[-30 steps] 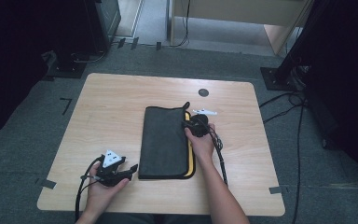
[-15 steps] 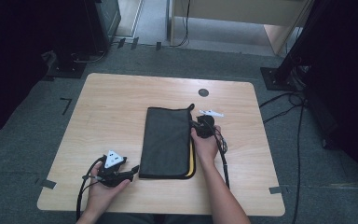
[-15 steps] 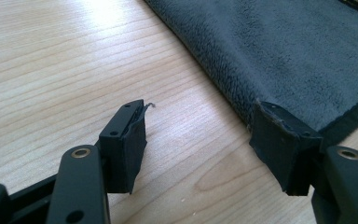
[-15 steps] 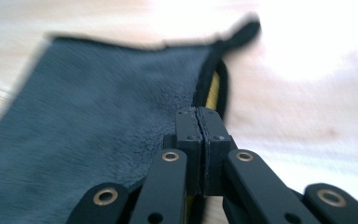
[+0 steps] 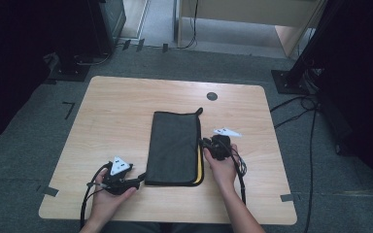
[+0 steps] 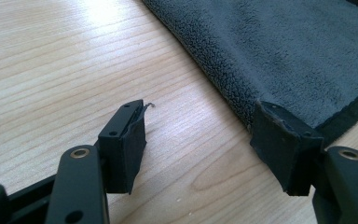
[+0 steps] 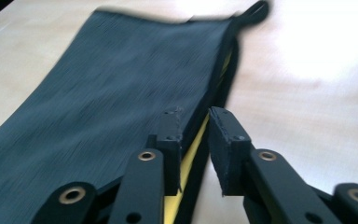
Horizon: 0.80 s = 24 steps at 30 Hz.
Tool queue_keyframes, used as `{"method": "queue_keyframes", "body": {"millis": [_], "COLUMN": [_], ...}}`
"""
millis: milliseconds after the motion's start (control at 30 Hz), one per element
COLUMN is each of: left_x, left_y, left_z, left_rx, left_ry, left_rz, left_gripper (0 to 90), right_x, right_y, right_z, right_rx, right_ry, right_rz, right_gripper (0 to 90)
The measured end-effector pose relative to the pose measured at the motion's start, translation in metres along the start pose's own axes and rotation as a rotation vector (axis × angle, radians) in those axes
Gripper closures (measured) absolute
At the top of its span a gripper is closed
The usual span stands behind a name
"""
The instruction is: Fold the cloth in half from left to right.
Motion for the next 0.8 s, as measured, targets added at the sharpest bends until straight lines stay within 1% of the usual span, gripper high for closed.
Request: {"method": "queue_keyframes", "body": {"millis": [33,67,100,167,200,233,267,300,367,400,433,500,567,600,633,667,700,733,767,800], "left_x": [0.0,0.0,0.0,0.001,0.001,0.001,0.001,0.001,0.001,0.001,0.001,0.001,0.001,0.001,0.001,0.001,0.001,0.001,0.001,0.001], "left_y": [0.0,-0.001,-0.001,-0.002,-0.002,-0.002,-0.002,-0.003,-0.003,-0.003,-0.003,-0.003,-0.004,-0.004,-0.004,-0.004,-0.004,-0.005,-0.005,-0.005], "left_z": [0.0,0.0,0.0,0.0,0.0,0.0,0.0,0.0,0.0,0.0,0.0,0.0,0.0,0.0,0.0,0.0,0.0,0.0,0.0,0.0], "left_rx": [-0.003,-0.007,-0.01,-0.012,-0.012,-0.012,-0.011,-0.009,-0.011,-0.014,-0.015,-0.013,-0.013,-0.013,-0.012,-0.011,-0.011,-0.012,-0.014,-0.013], "left_ry": [0.001,0.003,0.003,0.004,0.003,0.003,0.003,0.004,0.005,0.004,0.003,0.002,0.002,0.002,0.002,0.003,0.002,0.001,0.001,0.0], "left_rz": [0.003,0.009,0.013,0.017,0.017,0.017,0.018,0.02,0.021,0.021,0.022,0.025,0.03,0.03,0.033,0.036,0.037,0.038,0.039,0.038], "left_gripper": [36.0,35.7,35.6,35.5,35.5,35.5,35.5,35.4,35.4,35.0,34.5,34.5,34.5,34.5,34.5,34.5,34.4,34.4,34.2,34.0], "right_x": [0.0,0.013,0.015,0.027,0.03,0.03,0.034,0.04,0.045,0.048,0.051,0.059,0.065,0.065,0.068,0.07,0.071,0.073,0.073,0.075], "right_y": [0.0,0.005,0.006,0.01,0.011,0.011,0.013,0.02,0.026,0.029,0.031,0.036,0.036,0.036,0.035,0.035,0.035,0.036,0.037,0.039], "right_z": [0.0,-0.012,-0.015,-0.025,-0.028,-0.028,-0.032,-0.044,-0.052,-0.054,-0.056,-0.06,-0.06,-0.06,-0.06,-0.06,-0.059,-0.059,-0.059,-0.058], "right_rx": [0.0,-0.016,-0.02,-0.028,-0.041,-0.041,-0.057,-0.075,-0.09,-0.092,-0.094,-0.109,-0.104,-0.104,-0.097,-0.111,-0.126,-0.141,-0.144,-0.161], "right_ry": [0.0,0.018,0.021,0.033,0.039,0.039,0.044,0.046,0.054,0.056,0.071,0.089,0.099,0.099,0.094,0.092,0.089,0.082,0.08,0.086], "right_rz": [0.0,0.014,0.01,0.008,0.013,0.013,0.027,0.037,0.03,0.022,0.012,0.032,0.034,0.034,0.057,0.094,0.112,0.116,0.117,0.132], "right_gripper": [77.2,77.8,77.8,77.7,77.5,77.5,77.5,77.4,76.4,76.2,76.0,75.7,75.3,75.3,75.1,73.9,72.5,71.7,71.4,72.0]}}
Point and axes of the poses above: each handheld gripper's, and its own axes: z roughly forward along the jaws, x roughly out of its underside, y roughly to its left, the point moved 6 cm from there along z, roughly forward along the jaws, and after that the axes turned 8 degrees about -y, right-handed, at the moved point
